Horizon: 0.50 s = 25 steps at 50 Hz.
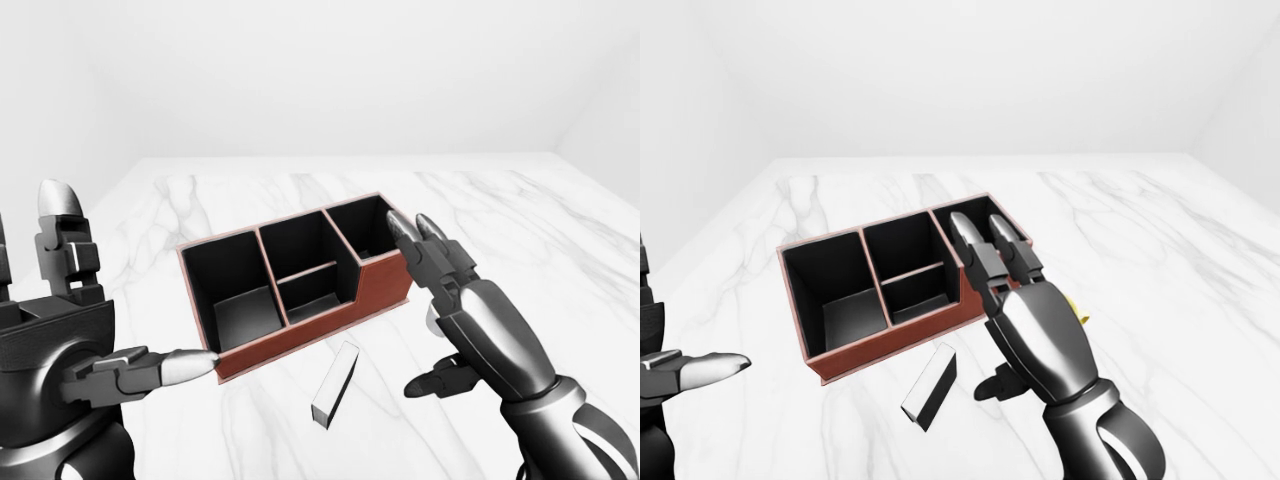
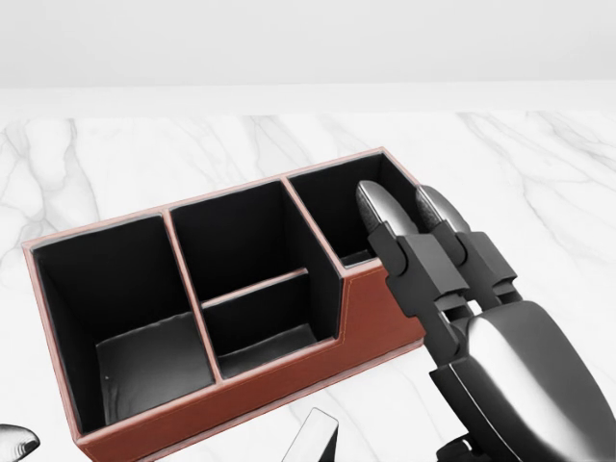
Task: Pick up the book and place it in the front compartment of the caddy.
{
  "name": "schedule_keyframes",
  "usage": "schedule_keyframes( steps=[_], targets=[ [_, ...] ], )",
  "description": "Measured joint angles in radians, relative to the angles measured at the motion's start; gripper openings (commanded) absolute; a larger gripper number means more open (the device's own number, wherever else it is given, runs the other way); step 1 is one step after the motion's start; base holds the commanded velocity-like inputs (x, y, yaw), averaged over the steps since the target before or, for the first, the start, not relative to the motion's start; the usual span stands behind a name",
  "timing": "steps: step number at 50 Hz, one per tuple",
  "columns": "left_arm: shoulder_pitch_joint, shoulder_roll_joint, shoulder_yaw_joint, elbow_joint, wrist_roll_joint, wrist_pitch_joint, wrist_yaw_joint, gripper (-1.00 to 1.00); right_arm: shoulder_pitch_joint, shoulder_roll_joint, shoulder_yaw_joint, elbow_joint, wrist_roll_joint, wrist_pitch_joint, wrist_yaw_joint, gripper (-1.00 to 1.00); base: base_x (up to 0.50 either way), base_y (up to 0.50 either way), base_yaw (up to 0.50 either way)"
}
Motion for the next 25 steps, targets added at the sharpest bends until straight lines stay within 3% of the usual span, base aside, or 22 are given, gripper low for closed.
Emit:
schedule_keyframes(
  steps=[25],
  targets=[
    [-0.001, 0.001, 0.000, 0.005, 0.000, 0.000, 0.000, 1.00, -0.046, -0.023, -0.018, 0.103, -0.083, 0.000, 0.000, 1.00, 0.00, 0.00, 0.00]
  ],
)
